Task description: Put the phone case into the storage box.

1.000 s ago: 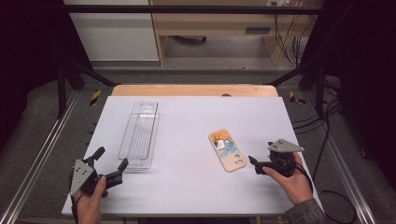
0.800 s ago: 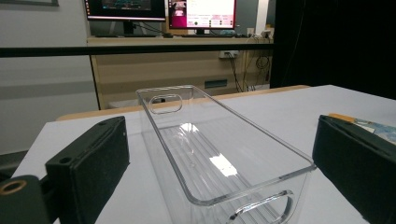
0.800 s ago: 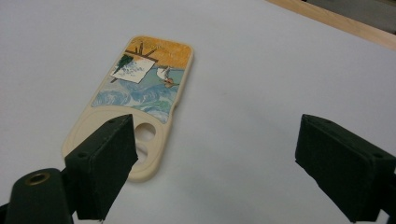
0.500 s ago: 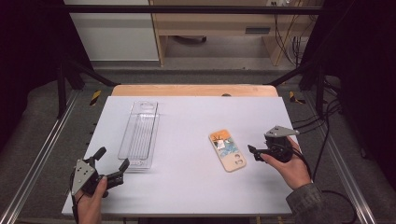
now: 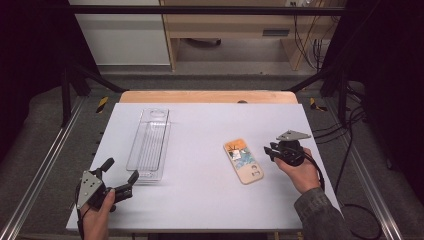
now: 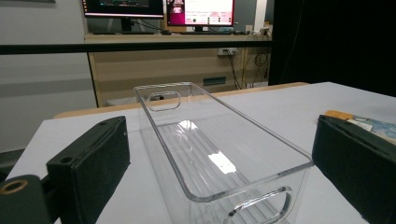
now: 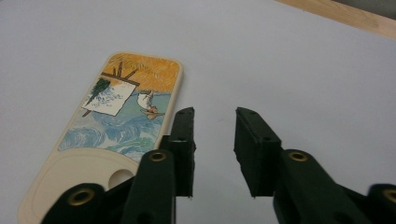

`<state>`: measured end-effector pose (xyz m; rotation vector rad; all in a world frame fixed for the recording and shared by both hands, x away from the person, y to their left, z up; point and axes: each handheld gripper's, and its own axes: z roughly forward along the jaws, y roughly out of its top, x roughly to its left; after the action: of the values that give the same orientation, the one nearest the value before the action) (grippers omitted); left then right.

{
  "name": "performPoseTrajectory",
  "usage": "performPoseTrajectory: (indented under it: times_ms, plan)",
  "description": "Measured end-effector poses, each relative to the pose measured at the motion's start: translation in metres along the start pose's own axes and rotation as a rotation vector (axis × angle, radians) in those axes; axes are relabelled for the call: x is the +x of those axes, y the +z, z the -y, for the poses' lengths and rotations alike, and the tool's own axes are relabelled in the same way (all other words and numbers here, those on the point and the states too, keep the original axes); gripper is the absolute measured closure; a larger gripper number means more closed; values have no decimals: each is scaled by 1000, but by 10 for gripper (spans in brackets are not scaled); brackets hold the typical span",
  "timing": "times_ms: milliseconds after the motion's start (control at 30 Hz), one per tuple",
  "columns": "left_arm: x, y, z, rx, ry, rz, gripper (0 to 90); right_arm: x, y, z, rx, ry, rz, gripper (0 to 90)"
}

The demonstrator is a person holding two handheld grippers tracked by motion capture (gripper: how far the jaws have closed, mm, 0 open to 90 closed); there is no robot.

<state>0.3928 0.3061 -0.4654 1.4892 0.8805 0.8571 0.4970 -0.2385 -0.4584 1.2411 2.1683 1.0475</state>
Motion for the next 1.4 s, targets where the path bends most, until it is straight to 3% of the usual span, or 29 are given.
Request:
performPoseTrajectory:
  times_ms: [167, 433, 700, 1400]
  plan:
    - [0, 0, 0, 2, 0, -2, 39, 2, 11, 2, 2, 6, -7, 810]
    - [1, 1, 1, 4, -2, -3, 41, 10, 33, 9, 38, 8, -39, 883]
    - [2, 0, 1, 5, -3, -4, 43, 16, 49, 11, 83, 24, -66, 899]
    - [3, -2, 0, -1, -12, -9, 44, 13, 62, 13, 61, 84, -88, 896]
